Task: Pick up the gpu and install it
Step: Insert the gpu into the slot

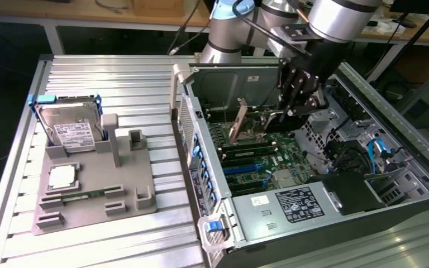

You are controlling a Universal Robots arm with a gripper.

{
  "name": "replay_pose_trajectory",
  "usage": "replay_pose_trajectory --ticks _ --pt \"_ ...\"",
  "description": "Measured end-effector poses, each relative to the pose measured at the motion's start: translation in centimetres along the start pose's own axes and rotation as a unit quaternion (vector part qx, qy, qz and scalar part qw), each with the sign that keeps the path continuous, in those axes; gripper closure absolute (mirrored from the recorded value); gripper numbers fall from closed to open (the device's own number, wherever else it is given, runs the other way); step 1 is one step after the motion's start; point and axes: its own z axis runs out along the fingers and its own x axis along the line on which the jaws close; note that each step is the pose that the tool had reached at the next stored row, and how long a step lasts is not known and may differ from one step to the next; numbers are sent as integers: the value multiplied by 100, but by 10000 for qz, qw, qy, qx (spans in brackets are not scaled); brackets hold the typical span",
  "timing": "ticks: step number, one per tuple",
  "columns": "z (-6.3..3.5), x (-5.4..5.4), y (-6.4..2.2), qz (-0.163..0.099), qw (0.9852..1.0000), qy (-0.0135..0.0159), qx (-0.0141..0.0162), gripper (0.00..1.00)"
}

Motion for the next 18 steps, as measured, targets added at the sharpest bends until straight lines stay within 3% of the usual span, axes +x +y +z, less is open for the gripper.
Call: replay_pose_trajectory --ticks 1,2,3,18 --pt "148 3 12 308 9995 0 8 73" --pt "257 32 57 326 9995 -3 9 73" --pt "294 64 74 325 9995 -6 9 73" --pt "454 177 243 325 9995 -13 30 73"
